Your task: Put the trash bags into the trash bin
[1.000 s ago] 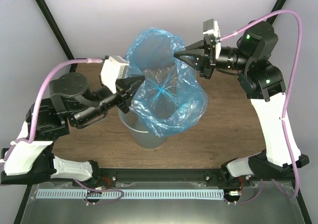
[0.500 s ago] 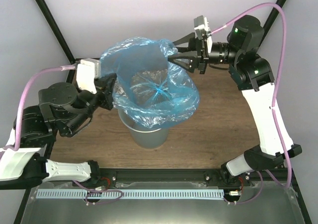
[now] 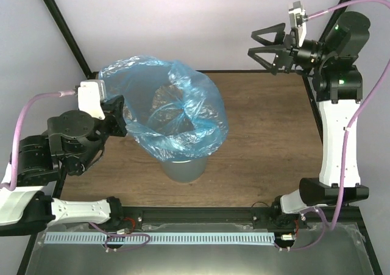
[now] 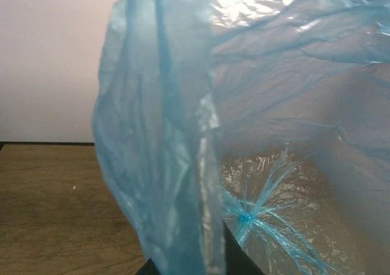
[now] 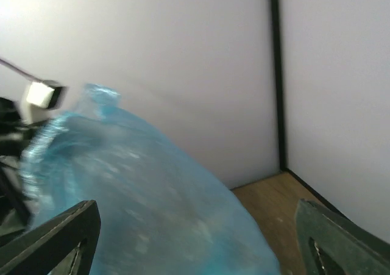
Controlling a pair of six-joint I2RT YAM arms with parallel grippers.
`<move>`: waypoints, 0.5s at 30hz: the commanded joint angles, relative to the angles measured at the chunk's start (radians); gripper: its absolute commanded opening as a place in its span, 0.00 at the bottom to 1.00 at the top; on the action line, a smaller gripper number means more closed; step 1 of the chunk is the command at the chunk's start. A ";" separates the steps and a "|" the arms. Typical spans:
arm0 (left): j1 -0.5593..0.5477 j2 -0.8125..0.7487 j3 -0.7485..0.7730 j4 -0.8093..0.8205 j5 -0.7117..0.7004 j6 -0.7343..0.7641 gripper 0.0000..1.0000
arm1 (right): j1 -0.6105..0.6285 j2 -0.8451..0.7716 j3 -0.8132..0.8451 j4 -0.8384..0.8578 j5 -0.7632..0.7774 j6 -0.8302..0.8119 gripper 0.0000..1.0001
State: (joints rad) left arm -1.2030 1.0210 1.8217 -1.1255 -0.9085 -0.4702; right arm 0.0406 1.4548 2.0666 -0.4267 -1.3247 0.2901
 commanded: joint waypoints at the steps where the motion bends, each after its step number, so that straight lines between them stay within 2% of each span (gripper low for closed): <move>1: 0.002 -0.029 -0.005 -0.030 -0.041 -0.041 0.04 | -0.044 0.020 -0.067 -0.270 0.144 -0.259 0.84; 4: 0.002 -0.040 0.003 -0.028 -0.039 -0.036 0.04 | -0.041 -0.049 -0.240 -0.315 0.302 -0.451 0.74; 7: 0.002 -0.039 0.010 -0.026 -0.045 -0.029 0.04 | -0.015 -0.128 -0.379 -0.319 0.383 -0.603 0.63; 11: 0.002 -0.029 0.008 0.000 -0.049 -0.017 0.04 | 0.247 -0.166 -0.466 -0.503 0.599 -0.872 0.51; 15: 0.002 -0.005 0.015 0.030 -0.038 0.012 0.04 | 0.417 -0.168 -0.536 -0.539 0.615 -0.908 0.35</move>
State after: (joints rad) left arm -1.2030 0.9901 1.8221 -1.1355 -0.9409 -0.4904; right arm 0.3359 1.3285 1.5608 -0.8673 -0.8066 -0.4545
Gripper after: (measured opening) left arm 0.041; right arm 0.412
